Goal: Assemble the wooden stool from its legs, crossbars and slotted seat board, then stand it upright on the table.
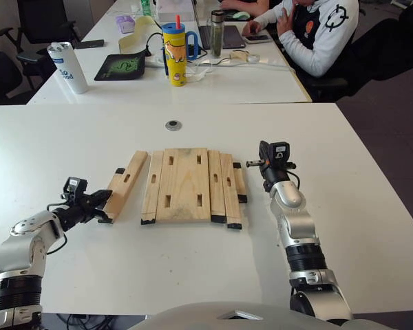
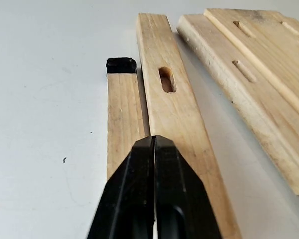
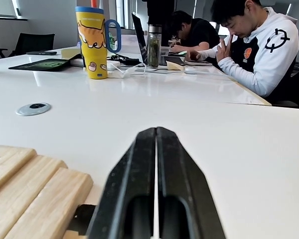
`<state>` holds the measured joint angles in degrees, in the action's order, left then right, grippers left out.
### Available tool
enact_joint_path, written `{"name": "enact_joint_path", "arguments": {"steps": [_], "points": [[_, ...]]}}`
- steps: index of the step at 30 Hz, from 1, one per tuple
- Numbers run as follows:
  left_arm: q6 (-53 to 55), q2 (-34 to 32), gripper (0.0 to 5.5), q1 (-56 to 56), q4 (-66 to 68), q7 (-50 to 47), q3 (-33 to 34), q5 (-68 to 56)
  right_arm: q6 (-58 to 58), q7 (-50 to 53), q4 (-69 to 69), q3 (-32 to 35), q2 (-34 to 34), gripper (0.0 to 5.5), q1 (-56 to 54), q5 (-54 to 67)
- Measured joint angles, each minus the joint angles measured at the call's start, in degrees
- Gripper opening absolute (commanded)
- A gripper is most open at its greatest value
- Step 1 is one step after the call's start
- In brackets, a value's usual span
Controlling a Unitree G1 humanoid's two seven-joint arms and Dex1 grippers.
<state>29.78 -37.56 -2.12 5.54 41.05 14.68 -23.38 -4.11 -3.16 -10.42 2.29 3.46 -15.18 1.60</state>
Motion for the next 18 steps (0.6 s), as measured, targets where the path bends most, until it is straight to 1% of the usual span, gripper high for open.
{"name": "enact_joint_path", "arguments": {"steps": [4,10,15,18], "points": [[-0.14,0.17,0.04,-1.21,-0.73,-0.71,-0.36,1.06,-0.03,-0.01,0.92,0.02,-0.07,0.00,0.07,0.02],[1.56,1.85,0.04,-2.86,-6.31,-1.34,-2.43,0.97,-0.43,-0.14,1.15,-0.19,-0.12,0.00,0.36,0.02],[3.67,2.87,0.04,-3.43,-12.25,-1.66,-2.88,-0.89,-0.76,-0.26,1.15,-0.24,-0.09,0.00,0.41,0.02],[3.91,3.04,0.04,-3.09,-11.64,-3.93,-2.61,-0.11,-0.90,-0.37,1.15,-0.23,-0.03,0.00,0.41,0.02]]}}
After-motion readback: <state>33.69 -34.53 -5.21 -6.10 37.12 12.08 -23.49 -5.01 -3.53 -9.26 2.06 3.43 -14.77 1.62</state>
